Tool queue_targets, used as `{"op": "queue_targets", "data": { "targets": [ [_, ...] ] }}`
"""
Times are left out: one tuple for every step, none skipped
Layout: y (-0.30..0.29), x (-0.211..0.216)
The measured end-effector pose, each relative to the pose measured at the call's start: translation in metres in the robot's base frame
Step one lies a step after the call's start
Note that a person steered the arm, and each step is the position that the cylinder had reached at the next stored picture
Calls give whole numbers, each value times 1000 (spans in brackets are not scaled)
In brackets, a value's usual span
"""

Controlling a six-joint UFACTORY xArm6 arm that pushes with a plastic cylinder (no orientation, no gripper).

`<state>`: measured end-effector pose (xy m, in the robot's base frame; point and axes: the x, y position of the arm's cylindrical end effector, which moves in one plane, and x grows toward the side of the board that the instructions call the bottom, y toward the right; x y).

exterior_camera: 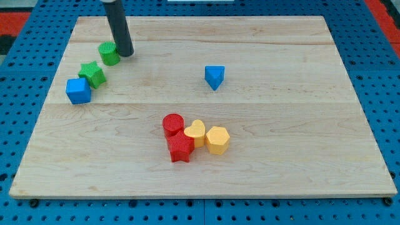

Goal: Slide the green circle to the green star

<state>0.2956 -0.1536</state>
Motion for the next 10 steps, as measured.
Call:
{"op": "queue_targets", "data": {
  "targets": [
    [-29,-30],
    [-53,-27],
    [-38,1],
    [-20,24],
    [-6,27],
    [15,52],
    [20,77],
    [12,83],
    [-1,77],
    [26,91]
  ]
}}
